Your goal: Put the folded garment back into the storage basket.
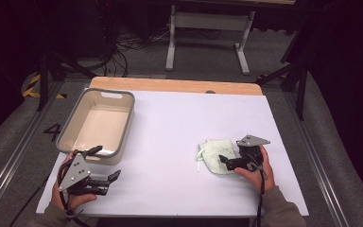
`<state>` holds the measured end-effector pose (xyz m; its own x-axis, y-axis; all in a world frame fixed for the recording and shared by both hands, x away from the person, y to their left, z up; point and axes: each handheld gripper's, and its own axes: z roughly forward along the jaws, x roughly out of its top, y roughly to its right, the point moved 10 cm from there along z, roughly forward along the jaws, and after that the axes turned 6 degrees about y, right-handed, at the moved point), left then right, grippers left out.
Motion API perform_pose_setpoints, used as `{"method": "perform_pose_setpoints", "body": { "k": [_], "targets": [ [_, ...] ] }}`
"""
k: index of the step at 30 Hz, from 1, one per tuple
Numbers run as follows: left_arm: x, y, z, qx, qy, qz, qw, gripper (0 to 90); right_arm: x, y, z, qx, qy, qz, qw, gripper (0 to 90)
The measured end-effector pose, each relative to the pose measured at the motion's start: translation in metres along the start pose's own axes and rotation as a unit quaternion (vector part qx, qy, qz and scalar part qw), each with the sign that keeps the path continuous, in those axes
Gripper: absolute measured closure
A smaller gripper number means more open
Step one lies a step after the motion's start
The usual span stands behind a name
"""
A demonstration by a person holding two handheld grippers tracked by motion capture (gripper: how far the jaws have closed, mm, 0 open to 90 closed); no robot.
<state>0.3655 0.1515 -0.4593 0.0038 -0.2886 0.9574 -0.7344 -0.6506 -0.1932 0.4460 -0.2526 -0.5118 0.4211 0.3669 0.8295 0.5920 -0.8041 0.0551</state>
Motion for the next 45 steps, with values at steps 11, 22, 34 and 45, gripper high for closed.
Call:
{"method": "perform_pose_setpoints", "body": {
  "k": [11, 22, 34, 45],
  "targets": [
    [-0.002, 0.002, 0.001, -0.003, -0.006, 0.001, 1.0, 6.4, -0.009, 0.001, 0.007, 0.014, -0.024, 0.017, 0.9995, 8.5],
    [-0.001, 0.004, 0.001, -0.009, -0.007, 0.005, 0.9999, 7.2, -0.013, -0.007, 0.01, 0.025, -0.05, 0.034, 0.9979, 13.4],
    [-0.001, 0.005, 0.002, -0.011, -0.01, 0.011, 0.9998, 7.2, -0.007, -0.022, 0.005, 0.078, -0.02, 0.039, 0.996, 66.0],
    [-0.001, 0.005, 0.002, -0.011, -0.01, 0.011, 0.9998, 7.1, 0.002, -0.024, -0.004, 0.085, 0.018, 0.034, 0.9956, 80.9]
  ]
}}
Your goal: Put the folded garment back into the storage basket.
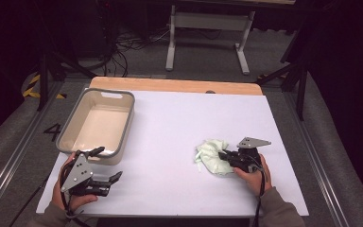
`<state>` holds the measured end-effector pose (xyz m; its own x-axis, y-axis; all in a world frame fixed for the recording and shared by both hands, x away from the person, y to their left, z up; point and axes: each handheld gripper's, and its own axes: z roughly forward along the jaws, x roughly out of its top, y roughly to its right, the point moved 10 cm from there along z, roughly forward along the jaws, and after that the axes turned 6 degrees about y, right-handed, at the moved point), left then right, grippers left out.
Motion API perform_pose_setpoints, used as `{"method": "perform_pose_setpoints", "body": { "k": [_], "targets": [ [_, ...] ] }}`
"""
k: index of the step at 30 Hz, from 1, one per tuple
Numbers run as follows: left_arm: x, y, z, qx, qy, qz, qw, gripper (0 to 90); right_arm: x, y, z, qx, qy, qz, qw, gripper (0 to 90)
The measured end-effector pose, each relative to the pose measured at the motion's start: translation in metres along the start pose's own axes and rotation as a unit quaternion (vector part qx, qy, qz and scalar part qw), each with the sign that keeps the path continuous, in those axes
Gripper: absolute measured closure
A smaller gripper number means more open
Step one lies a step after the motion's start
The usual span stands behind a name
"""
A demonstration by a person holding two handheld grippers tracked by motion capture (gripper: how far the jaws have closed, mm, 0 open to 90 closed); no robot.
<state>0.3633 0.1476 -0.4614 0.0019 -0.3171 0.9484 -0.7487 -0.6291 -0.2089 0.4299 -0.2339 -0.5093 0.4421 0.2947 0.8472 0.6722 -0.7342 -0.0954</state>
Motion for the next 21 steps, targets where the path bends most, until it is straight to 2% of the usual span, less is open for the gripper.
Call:
{"method": "perform_pose_setpoints", "body": {
  "k": [9, 10, 13, 19, 20, 21],
  "targets": [
    [0.001, -0.001, -0.001, 0.002, 0.002, 0.0, 1.0, 7.1, 0.014, -0.002, -0.012, -0.006, 0.042, -0.008, 0.999, 81.2],
    [0.001, -0.001, -0.001, 0.002, 0.002, 0.0, 1.0, 7.1, 0.019, -0.001, -0.017, -0.011, 0.06, -0.003, 0.9982, 81.3],
    [0.002, -0.001, -0.002, 0.003, 0.004, 0.002, 1.0, 7.0, 0.025, 0.001, -0.022, -0.019, 0.078, -0.004, 0.9968, 81.3],
    [0.002, -0.001, -0.002, 0.003, 0.004, 0.001, 1.0, 7.0, 0.03, 0.003, -0.029, -0.029, 0.093, -0.009, 0.9952, 81.2],
    [0.002, -0.002, -0.002, 0.005, 0.002, 0.008, 0.9999, 7.0, 0.031, 0.003, -0.029, -0.03, 0.096, -0.008, 0.9949, 81.2],
    [0.002, 0.0, -0.002, 0.001, 0.004, -0.001, 1.0, 7.0, 0.031, 0.003, -0.03, -0.031, 0.098, -0.008, 0.9946, 81.2]
  ]
}}
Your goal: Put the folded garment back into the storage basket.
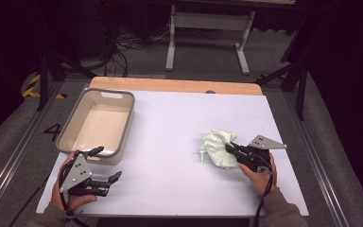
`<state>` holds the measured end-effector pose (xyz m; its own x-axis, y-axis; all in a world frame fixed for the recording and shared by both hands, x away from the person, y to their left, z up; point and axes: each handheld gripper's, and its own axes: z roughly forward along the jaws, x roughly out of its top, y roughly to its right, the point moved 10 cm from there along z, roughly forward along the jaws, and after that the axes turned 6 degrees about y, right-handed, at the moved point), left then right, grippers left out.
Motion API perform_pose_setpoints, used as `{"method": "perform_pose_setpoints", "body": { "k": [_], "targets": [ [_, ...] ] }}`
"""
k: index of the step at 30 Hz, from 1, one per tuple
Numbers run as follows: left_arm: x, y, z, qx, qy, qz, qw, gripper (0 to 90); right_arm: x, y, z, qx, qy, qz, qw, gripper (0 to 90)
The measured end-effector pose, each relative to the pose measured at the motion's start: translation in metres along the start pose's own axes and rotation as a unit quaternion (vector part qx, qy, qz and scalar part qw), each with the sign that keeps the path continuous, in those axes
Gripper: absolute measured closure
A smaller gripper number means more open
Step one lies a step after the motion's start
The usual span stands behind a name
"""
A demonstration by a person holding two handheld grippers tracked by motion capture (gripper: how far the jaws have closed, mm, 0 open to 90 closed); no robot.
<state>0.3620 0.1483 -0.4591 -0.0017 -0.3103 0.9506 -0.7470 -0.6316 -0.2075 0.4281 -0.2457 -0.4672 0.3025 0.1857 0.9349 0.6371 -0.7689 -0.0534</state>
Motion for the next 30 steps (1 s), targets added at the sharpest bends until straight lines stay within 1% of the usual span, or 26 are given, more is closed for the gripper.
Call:
{"method": "perform_pose_setpoints", "body": {
  "k": [1, 2, 4, 6, 8, 12, 17, 22, 26, 30],
  "targets": [
    [0.0, -0.001, 0.0, 0.001, -0.001, 0.003, 1.0, 7.0, 0.001, 0.0, -0.001, -0.001, 0.003, 0.0, 1.0, 81.2],
    [0.0, -0.001, 0.0, 0.002, 0.001, 0.001, 1.0, 7.0, 0.003, 0.001, -0.002, -0.004, 0.01, -0.002, 0.9999, 81.2],
    [0.0, -0.001, 0.0, 0.001, 0.001, 0.0, 1.0, 7.0, 0.006, 0.002, -0.004, -0.007, 0.014, -0.002, 0.9999, 81.2],
    [0.0, -0.002, 0.0, 0.005, 0.0, 0.009, 1.0, 7.0, 0.007, 0.002, -0.005, -0.009, 0.017, -0.002, 0.9998, 81.2],
    [0.0, -0.002, 0.0, 0.004, -0.002, 0.009, 1.0, 7.0, 0.01, 0.003, -0.007, -0.01, 0.025, -0.002, 0.9996, 81.2],
    [-0.001, -0.001, 0.0, 0.002, 0.0, 0.006, 1.0, 7.1, 0.012, 0.003, -0.01, -0.011, 0.032, 0.0, 0.9994, 81.2],
    [-0.001, -0.001, 0.0, 0.001, -0.001, 0.007, 1.0, 7.1, 0.017, 0.005, -0.013, -0.019, 0.043, -0.005, 0.9989, 81.2],
    [-0.001, 0.0, 0.001, -0.002, -0.002, 0.004, 1.0, 7.1, 0.021, 0.007, -0.017, -0.024, 0.053, -0.004, 0.9983, 81.2],
    [-0.001, 0.0, 0.001, -0.002, -0.001, 0.006, 1.0, 7.2, 0.025, 0.009, -0.021, -0.032, 0.062, -0.007, 0.9976, 81.2],
    [-0.001, 0.001, 0.001, -0.004, -0.001, 0.001, 1.0, 7.1, 0.027, 0.009, -0.022, -0.035, 0.065, -0.013, 0.9972, 81.1]
  ]
}}
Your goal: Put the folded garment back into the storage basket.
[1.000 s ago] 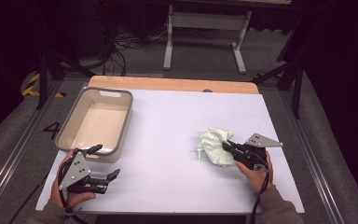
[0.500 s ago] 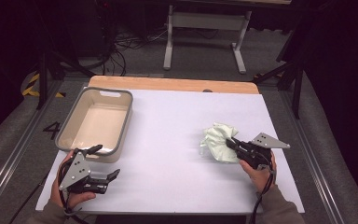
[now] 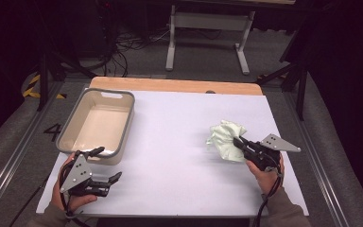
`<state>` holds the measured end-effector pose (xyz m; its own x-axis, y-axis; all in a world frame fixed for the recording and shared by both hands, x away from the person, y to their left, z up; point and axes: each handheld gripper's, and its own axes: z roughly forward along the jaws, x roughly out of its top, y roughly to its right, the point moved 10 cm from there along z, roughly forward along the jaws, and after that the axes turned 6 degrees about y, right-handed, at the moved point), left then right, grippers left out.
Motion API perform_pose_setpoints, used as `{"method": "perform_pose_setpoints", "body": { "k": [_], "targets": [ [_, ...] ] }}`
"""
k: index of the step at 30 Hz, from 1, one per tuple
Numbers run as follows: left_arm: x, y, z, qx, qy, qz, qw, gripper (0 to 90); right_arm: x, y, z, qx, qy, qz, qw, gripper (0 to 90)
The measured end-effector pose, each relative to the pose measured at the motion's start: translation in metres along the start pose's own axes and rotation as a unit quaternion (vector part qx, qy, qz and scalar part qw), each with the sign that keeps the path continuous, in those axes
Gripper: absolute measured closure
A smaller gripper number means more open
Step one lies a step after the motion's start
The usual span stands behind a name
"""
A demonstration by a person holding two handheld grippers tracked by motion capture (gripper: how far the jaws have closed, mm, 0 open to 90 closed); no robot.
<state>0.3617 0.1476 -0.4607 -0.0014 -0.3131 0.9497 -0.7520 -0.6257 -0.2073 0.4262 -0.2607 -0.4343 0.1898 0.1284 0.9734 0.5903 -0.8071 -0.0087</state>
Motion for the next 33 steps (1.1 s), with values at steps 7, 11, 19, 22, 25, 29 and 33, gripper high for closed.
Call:
{"method": "perform_pose_setpoints", "body": {
  "k": [7, 11, 19, 22, 25, 29, 33],
  "targets": [
    [0.0, 0.0, 0.001, -0.002, 0.0, 0.003, 1.0, 7.2, 0.004, 0.001, -0.002, -0.007, 0.006, -0.007, 0.9999, 81.0],
    [0.0, 0.0, 0.001, -0.002, -0.001, 0.003, 1.0, 7.2, 0.01, 0.002, -0.005, -0.01, 0.013, -0.009, 0.9998, 81.0],
    [-0.001, -0.001, 0.001, 0.0, -0.003, 0.005, 1.0, 7.3, 0.015, 0.004, -0.008, -0.019, 0.021, -0.012, 0.9995, 80.9],
    [-0.001, 0.001, 0.002, -0.002, -0.002, 0.001, 1.0, 7.4, 0.017, 0.004, -0.009, -0.021, 0.025, -0.011, 0.9994, 80.9],
    [-0.001, 0.0, 0.001, -0.001, -0.002, 0.002, 1.0, 7.4, 0.018, 0.005, -0.01, -0.023, 0.028, -0.011, 0.9993, 80.9],
    [-0.001, 0.0, 0.002, -0.001, -0.002, 0.001, 1.0, 7.5, 0.022, 0.005, -0.011, -0.025, 0.034, -0.013, 0.9991, 80.9],
    [-0.001, 0.001, 0.002, -0.002, -0.003, 0.002, 1.0, 7.5, 0.025, 0.004, -0.012, -0.025, 0.038, -0.014, 0.9989, 80.9]
  ]
}}
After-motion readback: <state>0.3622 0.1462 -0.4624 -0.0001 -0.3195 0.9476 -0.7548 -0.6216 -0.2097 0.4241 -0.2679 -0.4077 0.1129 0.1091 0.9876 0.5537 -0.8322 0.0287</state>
